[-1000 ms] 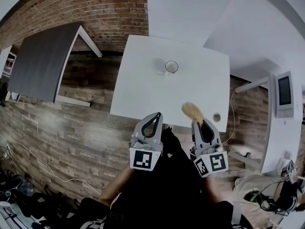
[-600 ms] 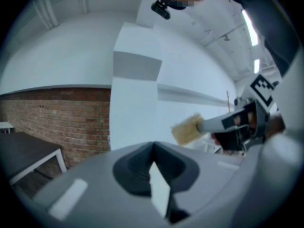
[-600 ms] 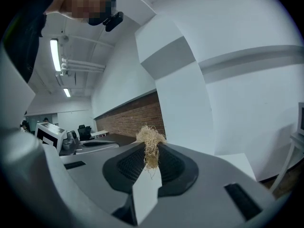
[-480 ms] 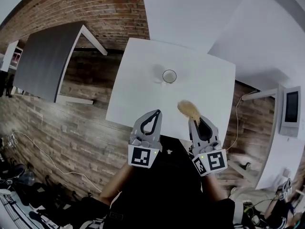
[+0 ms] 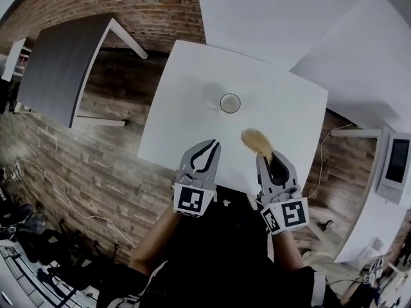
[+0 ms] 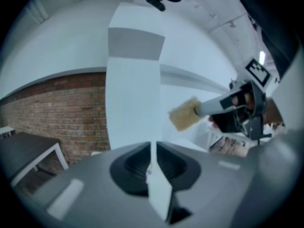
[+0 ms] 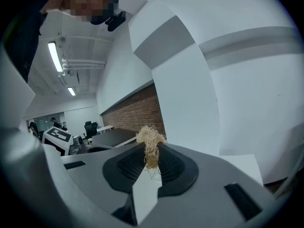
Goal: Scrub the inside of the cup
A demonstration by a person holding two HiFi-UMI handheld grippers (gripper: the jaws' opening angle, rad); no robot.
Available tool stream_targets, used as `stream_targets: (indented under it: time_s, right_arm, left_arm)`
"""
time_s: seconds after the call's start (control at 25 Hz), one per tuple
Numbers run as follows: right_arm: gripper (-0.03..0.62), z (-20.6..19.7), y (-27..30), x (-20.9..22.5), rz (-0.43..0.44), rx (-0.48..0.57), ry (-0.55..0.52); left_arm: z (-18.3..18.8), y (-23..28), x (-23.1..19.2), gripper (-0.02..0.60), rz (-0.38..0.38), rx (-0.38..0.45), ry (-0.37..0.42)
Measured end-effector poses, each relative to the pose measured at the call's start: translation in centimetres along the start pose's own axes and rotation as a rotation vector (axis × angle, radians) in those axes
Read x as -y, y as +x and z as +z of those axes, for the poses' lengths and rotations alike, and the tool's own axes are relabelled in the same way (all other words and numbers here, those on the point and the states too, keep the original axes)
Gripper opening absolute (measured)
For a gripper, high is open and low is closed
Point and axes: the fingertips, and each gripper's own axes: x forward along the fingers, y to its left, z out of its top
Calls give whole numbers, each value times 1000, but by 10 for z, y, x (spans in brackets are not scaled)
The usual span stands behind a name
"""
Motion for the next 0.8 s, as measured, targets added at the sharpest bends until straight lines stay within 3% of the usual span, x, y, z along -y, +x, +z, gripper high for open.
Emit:
stream_targets:
  time_s: [0.32,0.8]
  right_arm:
    - [55,-20,39,13,-2,-66,-6]
    - [55,-54,92,33,-32,-176,20]
  left_arm:
    - [-87,50,-19,104,-102,-178,8]
    - [-165,122,-28,137,-197,-304,76]
